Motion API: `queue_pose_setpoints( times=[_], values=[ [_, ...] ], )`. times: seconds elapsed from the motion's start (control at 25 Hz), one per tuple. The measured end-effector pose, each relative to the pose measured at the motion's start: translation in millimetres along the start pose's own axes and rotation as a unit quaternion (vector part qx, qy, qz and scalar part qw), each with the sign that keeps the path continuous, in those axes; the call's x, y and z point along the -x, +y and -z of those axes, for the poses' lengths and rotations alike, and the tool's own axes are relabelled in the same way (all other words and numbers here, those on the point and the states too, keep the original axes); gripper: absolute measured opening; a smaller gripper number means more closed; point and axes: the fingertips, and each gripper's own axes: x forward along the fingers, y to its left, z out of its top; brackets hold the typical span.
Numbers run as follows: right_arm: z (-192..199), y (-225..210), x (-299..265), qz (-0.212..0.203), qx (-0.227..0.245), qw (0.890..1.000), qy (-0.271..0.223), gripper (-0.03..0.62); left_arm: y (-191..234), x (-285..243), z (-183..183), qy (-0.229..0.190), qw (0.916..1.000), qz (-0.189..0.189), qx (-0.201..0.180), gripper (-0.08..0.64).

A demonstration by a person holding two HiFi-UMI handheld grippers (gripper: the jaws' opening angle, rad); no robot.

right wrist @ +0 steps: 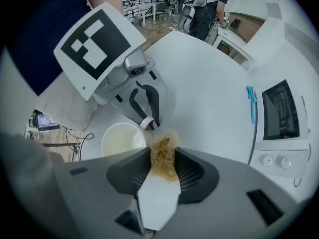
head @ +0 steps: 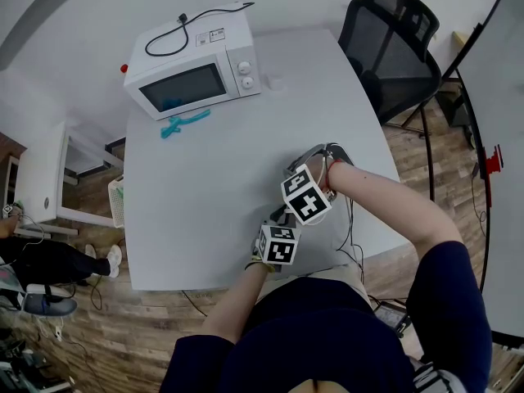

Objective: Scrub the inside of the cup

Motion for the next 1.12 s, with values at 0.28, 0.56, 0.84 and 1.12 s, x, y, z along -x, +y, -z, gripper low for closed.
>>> queue_pose_setpoints(
  times=[0.28,0.56,0.84,1.12],
  values=[
    [-13.6,1.2,4.2,-0.002,-0.026,0.999,-0.04,0.156,-0.7,-0.6,-1.8,0.0,1.0,-0.001,-0.003,0.04],
    [-20.6,3.0,0.8,0.005,-0.016,0.999,-0.032,0.156,-1.6,-0.3,0.0,0.003,1.0,-0.001,-0.006,0.04],
    [-16.2,-2.3,3.1,0.041,-0.037,0.998,-0.042,0.157,-0.4,0.8,-0.5,0.003,0.9999,0.014,0.003,0.049],
    [-0.5,-13.6,19.2,0.117,-0.116,0.984,-0.067,0.156,15.7,7.4,3.9,-0.005,0.9999,0.011,0.01,0.184]
  ],
)
